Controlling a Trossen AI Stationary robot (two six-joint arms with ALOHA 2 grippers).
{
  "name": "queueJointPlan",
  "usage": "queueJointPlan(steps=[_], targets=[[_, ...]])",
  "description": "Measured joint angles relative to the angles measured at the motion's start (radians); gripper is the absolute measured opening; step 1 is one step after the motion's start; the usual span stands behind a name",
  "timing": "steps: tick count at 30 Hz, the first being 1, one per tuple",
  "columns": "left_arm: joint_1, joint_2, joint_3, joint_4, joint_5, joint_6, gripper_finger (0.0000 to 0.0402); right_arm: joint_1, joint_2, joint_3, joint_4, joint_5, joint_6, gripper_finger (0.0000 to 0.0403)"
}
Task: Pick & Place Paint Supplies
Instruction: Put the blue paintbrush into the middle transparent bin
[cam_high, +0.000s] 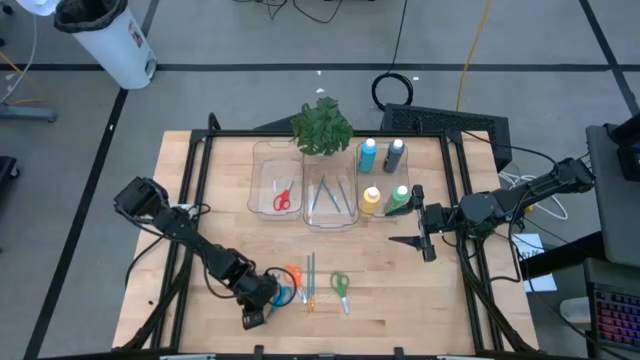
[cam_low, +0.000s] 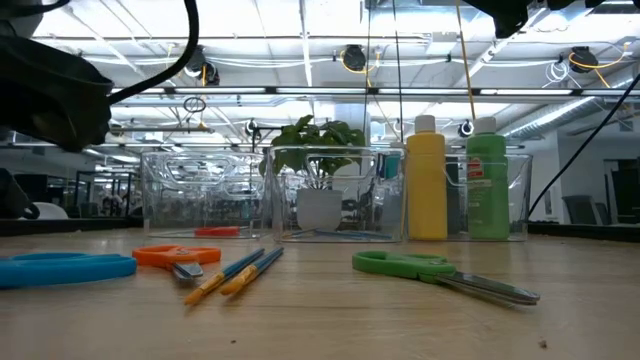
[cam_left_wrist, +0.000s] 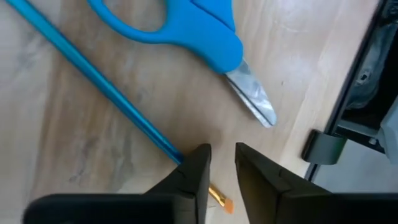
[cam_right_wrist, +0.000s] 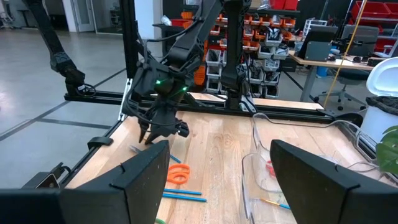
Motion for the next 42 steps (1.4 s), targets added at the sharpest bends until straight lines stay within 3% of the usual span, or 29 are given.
queueJointPlan(steps=[9,26,34,42], targets=[[0.005,0.0,0.0,-0.038,-0.024,0.034,0.0007,0.0,0.0,0.0,0.0,0.0,0.0,0.027],[0.006,-0.016,0.001,-0.087,-0.101,0.105,0.0004,0.0,0.0,0.0,0.0,0.0,0.0,0.027],[0.02,-0.111,-0.006,-0.218,-0.335,0.11,0.0004,0.0,0.0,0.0,-0.001,0.0,0.0,0.027],[0.023,-0.247,-0.005,-0.332,-0.389,0.082,0.0004,0.0,0.0,0.0,-0.001,0.0,0.0,0.027]])
